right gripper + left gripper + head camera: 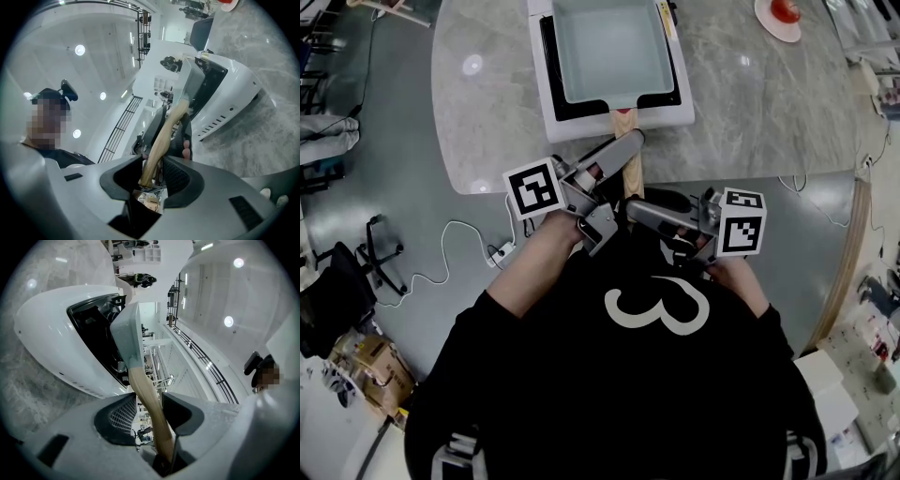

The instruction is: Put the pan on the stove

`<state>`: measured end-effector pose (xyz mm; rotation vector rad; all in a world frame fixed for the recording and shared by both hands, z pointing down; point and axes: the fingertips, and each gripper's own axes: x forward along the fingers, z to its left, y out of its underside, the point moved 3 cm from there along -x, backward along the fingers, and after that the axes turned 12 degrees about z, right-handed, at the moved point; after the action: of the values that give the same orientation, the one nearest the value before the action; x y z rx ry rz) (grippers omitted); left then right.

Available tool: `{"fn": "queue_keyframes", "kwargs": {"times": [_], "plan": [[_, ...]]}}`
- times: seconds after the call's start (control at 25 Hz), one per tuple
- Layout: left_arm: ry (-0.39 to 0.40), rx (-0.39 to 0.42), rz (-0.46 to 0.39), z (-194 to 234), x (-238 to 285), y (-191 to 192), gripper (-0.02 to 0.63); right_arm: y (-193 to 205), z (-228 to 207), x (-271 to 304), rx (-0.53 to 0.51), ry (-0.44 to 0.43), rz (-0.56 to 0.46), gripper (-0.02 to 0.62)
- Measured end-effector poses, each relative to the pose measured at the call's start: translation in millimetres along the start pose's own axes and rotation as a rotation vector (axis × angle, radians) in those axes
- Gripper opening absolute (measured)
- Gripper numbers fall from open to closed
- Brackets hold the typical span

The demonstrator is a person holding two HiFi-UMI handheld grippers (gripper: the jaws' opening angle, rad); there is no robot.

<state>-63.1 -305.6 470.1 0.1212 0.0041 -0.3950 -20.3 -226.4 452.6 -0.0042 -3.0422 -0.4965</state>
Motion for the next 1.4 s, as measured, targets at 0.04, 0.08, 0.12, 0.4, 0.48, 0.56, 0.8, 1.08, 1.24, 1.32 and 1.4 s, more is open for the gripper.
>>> {"fn": "queue_keyframes", "kwargs": {"times": [0.04,0.08,0.12,0.4,0.48,0.56,0.8,1.08,1.24,1.32,1.4], "plan": [[-0.001,0.003,0.003,-0.2,-0.1,0.0,0.17,-0.2,0.2,0.4,0.001,0.002,-0.004,0.112],[-0.001,0.004,0.006,-0.3,0.0,-0.1,0.173,-0.3,0.4,0.6,0.001,0.005,-0.007,0.112],[0.001,0.006,0.01,-0.5,0.3,-0.2,0.178,-0.4,0.4,0.8,-0.001,0.008,-0.009,0.112],[0.027,-0.005,0.055,3.8,2.6,5.5,0.217,1.2,0.2,0.9,-0.009,0.026,-0.021,0.112],[0.024,-0.015,0.06,4.6,0.6,6.3,0.226,2.0,1.3,2.6,-0.021,0.043,-0.027,0.114],[0.021,-0.01,0.065,4.1,-1.6,5.6,0.234,2.3,2.3,3.8,-0.037,0.062,-0.036,0.117],[0.024,0.01,0.093,2.5,-5.4,3.9,0.253,2.7,5.6,1.1,-0.057,0.097,-0.09,0.146],[0.021,0.032,0.068,1.0,-24.3,3.9,0.276,-6.0,4.7,-7.8,-0.116,0.196,-0.155,0.183],[0.017,0.032,0.03,0.5,-35.3,7.8,0.278,-11.6,3.5,-15.5,-0.131,0.217,-0.179,0.186],[0.003,0.039,0.016,-2.9,-42.1,12.9,0.278,-13.0,5.1,-18.6,-0.158,0.239,-0.183,0.187],[-0.036,0.091,0.018,-7.6,-48.9,17.9,0.276,-14.5,9.1,-21.1,-0.212,0.264,-0.191,0.186]]}}
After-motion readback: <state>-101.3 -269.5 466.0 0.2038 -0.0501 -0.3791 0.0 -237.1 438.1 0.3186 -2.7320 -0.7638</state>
